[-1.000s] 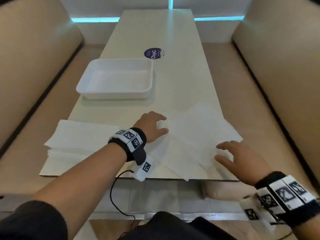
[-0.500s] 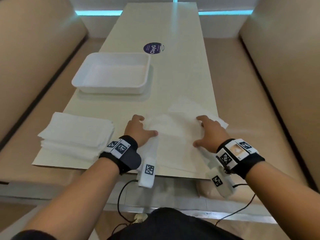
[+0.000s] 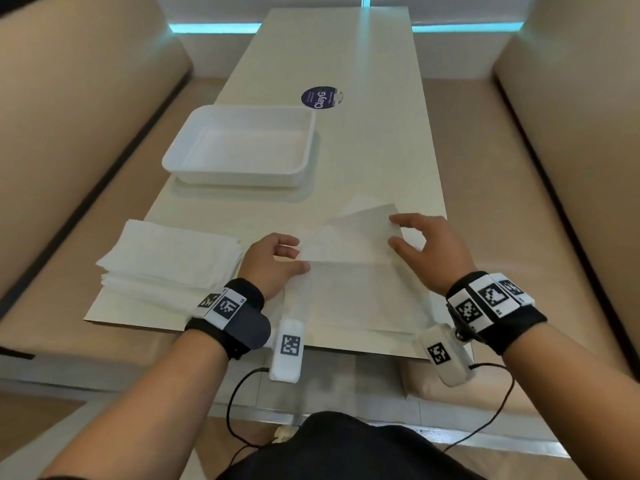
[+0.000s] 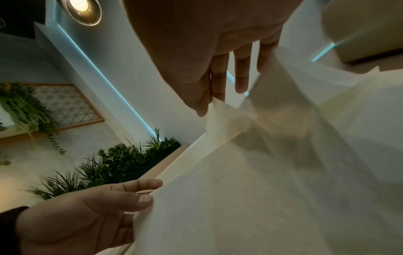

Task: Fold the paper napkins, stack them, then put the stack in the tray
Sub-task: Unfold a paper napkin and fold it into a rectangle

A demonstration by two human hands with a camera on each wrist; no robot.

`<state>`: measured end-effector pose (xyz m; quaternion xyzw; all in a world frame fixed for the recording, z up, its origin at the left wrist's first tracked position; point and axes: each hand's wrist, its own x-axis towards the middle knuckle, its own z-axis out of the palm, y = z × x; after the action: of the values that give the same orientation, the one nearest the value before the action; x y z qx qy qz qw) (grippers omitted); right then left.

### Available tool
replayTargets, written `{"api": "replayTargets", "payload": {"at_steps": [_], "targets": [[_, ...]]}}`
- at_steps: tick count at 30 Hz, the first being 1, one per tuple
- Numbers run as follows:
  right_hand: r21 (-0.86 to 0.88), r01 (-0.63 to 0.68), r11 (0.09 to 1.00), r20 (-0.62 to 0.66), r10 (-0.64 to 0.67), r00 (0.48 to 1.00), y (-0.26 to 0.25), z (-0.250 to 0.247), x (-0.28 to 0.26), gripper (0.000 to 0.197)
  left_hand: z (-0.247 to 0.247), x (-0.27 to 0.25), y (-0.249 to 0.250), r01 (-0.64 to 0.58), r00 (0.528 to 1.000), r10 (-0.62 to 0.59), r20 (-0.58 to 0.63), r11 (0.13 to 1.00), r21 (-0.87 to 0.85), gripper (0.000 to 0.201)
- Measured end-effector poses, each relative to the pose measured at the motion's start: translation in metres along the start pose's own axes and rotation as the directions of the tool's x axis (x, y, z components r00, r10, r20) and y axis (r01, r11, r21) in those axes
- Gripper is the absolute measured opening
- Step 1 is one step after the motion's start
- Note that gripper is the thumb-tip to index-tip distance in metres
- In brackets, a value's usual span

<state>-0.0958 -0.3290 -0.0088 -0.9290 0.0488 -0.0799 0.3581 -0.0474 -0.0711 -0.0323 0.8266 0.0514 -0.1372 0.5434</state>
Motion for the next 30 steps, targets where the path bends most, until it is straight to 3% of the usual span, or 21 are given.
{"api": "replayTargets", "payload": {"at_steps": [5, 8, 11, 14, 19, 22, 24, 28, 30], "targets": [[0.197, -0.038, 0.980, 0.005, 0.037, 0.999, -0.017, -0.002, 0.001, 0.046, -0.012, -0.003, 0.006, -0.095, 0.994, 0.091, -0.058, 0.994, -0.058, 0.040], [0.303, -0.137, 0.943, 0.106, 0.110, 0.988, -0.021, -0.003, 0.002, 0.073, -0.020, -0.005, 0.012, -0.166, 0.984, 0.156, -0.091, 0.979, -0.121, 0.044], [0.280, -0.197, 0.939, 0.230, 0.134, 0.964, -0.021, 0.000, -0.001, 0.088, -0.027, -0.007, 0.012, -0.195, 0.980, 0.184, -0.078, 0.962, -0.189, 0.045], [0.325, -0.239, 0.915, 0.280, 0.148, 0.948, -0.021, 0.005, -0.004, 0.079, -0.034, -0.008, 0.010, -0.203, 0.979, 0.200, -0.037, 0.958, -0.205, 0.044], [0.545, -0.289, 0.787, 0.131, 0.260, 0.957, -0.022, 0.005, 0.002, 0.045, -0.042, -0.011, 0.008, -0.223, 0.973, 0.232, 0.018, 0.951, -0.212, 0.031], [0.636, -0.321, 0.702, 0.143, 0.301, 0.943, -0.027, 0.002, 0.004, 0.039, -0.042, -0.013, 0.010, -0.243, 0.967, 0.255, 0.023, 0.941, -0.234, 0.024], [0.650, -0.350, 0.675, 0.197, 0.296, 0.935, -0.032, 0.003, 0.002, 0.046, -0.041, -0.013, 0.013, -0.271, 0.960, 0.279, -0.005, 0.928, -0.255, 0.022], [0.486, -0.264, 0.833, 0.174, 0.204, 0.963, -0.031, 0.010, -0.005, 0.072, -0.040, -0.014, 0.021, -0.336, 0.940, 0.338, -0.044, 0.898, -0.284, 0.022], [0.489, -0.227, 0.842, 0.165, 0.166, 0.972, -0.028, 0.010, -0.007, 0.072, -0.042, -0.014, 0.022, -0.351, 0.934, 0.355, -0.037, 0.897, -0.270, 0.022]]}}
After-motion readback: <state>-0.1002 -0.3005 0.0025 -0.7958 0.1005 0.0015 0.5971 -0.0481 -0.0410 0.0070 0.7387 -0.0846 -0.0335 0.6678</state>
